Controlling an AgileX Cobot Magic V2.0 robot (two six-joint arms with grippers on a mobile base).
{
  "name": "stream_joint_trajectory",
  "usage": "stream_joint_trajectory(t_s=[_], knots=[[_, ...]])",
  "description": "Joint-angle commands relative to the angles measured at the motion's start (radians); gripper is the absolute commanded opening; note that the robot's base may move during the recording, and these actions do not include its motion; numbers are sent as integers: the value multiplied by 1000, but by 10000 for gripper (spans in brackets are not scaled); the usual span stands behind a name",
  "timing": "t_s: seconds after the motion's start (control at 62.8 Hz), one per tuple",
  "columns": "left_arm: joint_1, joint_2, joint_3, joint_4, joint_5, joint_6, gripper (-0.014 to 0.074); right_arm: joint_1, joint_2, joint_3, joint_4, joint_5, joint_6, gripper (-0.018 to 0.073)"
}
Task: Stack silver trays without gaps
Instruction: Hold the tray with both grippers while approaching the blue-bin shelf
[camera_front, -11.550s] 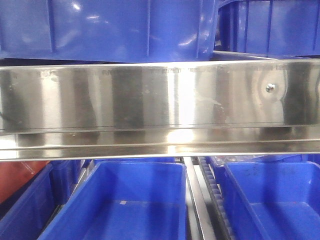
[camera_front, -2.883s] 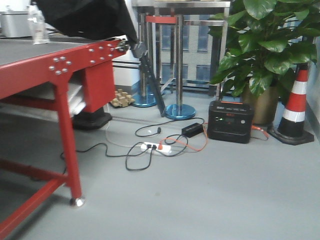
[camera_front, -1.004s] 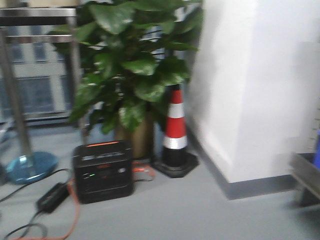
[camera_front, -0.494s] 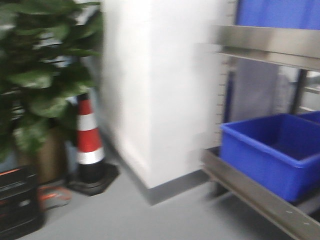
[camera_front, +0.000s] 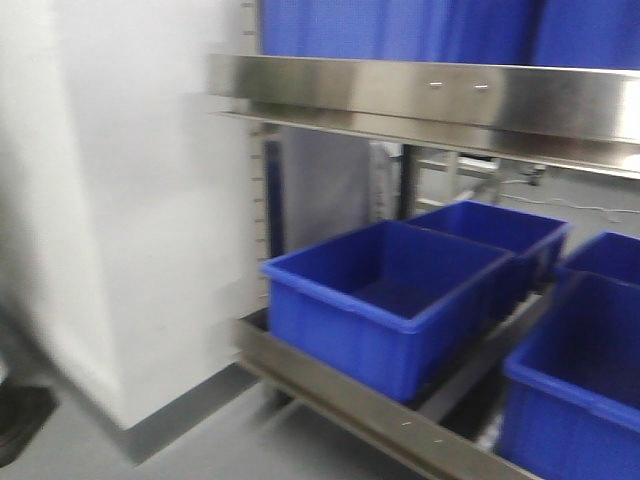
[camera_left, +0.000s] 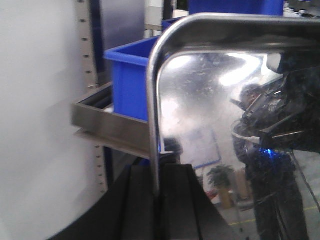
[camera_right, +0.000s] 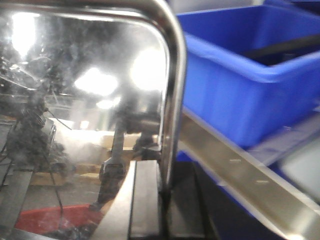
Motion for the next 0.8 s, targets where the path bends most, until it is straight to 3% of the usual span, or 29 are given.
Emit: stream_joint_trajectory(t_s=[0.0,0.781], knots=[[-27,2,-8,-22,-101,2,-13,22,-1,-10,8,-490,-22,-80],[-27,2,-8,-22,-101,2,-13,22,-1,-10,8,-493,-22,-80]])
